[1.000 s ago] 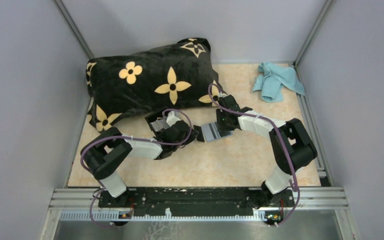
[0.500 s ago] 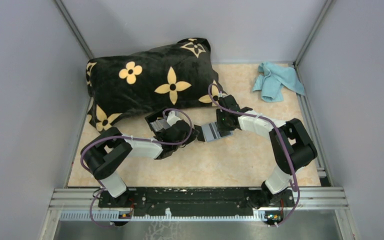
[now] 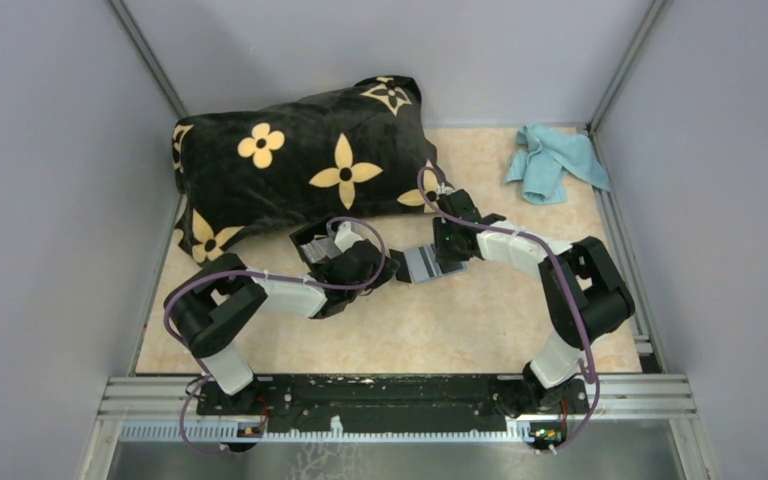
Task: Put the credit cards into the card holder
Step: Turn over the card slot in the card holder.
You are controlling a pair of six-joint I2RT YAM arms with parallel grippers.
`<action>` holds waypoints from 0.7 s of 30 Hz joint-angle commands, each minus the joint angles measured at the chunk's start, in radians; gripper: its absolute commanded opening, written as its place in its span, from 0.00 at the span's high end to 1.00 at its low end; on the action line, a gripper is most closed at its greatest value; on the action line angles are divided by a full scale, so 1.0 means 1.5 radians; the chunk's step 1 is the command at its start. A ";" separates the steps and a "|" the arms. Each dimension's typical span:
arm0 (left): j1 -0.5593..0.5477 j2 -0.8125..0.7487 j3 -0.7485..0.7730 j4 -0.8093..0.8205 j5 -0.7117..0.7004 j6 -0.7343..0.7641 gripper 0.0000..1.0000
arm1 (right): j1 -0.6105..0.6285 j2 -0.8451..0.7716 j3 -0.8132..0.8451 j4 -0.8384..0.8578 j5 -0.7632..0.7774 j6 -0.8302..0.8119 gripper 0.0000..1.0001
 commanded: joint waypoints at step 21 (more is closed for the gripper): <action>-0.003 -0.008 0.019 0.015 0.004 0.008 1.00 | -0.026 -0.001 0.001 0.012 0.013 0.006 0.66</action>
